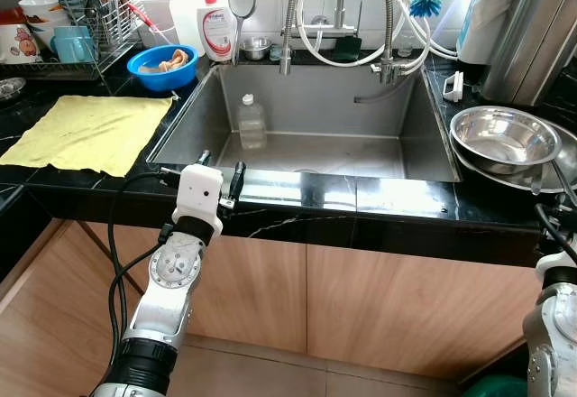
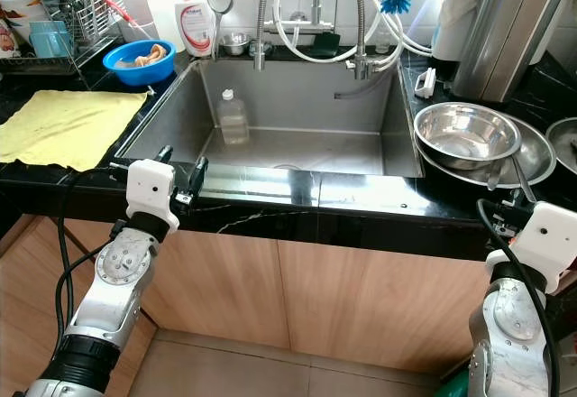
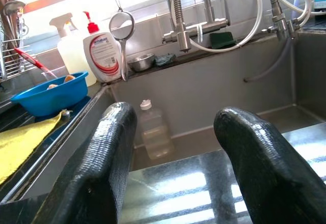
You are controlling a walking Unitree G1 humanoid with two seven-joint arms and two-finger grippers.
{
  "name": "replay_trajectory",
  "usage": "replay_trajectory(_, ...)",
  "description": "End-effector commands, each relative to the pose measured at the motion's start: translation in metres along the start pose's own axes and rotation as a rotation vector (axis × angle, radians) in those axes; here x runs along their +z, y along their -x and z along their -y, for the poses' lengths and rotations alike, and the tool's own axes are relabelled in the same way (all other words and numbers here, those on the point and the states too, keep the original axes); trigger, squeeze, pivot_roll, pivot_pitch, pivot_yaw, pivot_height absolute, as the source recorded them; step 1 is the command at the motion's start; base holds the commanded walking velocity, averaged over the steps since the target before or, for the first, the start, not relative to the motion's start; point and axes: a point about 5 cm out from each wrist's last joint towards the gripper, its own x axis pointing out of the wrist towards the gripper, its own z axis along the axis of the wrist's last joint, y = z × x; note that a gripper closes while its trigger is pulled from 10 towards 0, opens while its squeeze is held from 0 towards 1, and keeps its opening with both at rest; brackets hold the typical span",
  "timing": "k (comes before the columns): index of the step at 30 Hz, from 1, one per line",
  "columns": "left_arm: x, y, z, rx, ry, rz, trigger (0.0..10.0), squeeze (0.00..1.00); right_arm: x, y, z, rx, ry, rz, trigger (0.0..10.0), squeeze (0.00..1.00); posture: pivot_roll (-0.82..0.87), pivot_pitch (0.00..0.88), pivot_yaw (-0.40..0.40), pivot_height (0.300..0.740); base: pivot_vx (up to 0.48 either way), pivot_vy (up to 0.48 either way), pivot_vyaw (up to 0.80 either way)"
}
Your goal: Kitchen organization
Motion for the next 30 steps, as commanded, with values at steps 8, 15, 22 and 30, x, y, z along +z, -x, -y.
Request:
replay_trajectory(8, 0.000, 0.000, -0.002, -0.006, -0.025, -0.008, 10.0, 0.00, 0.007, -0.009, -0.005, 0.007, -0.010, 0.029, 10.0, 0.00, -0.01, 0.000, 0.060, 0.720, 0.000, 0.000, 0.00)
replay_trajectory(15, 0.000, 0.000, -0.002, -0.005, -0.027, -0.007, 10.0, 0.00, 0.003, -0.011, -0.008, 0.017, -0.012, 0.010, 10.0, 0.00, -0.01, 0.000, 0.058, 0.720, 0.000, 0.000, 0.00)
replay_trajectory(22, 0.001, 0.000, -0.003, -0.001, -0.026, -0.006, 10.0, 0.00, 0.001, -0.011, -0.012, 0.037, -0.015, -0.002, 2.7, 0.00, -0.01, 0.000, 0.057, 0.720, 0.000, 0.000, 0.00)
replay_trajectory(30, 0.001, 0.000, -0.003, 0.000, -0.027, -0.006, 10.0, 0.00, -0.002, -0.011, -0.012, 0.042, -0.011, -0.015, 0.0, 0.00, -0.01, 0.000, 0.056, 0.720, 0.000, 0.000, 0.00)
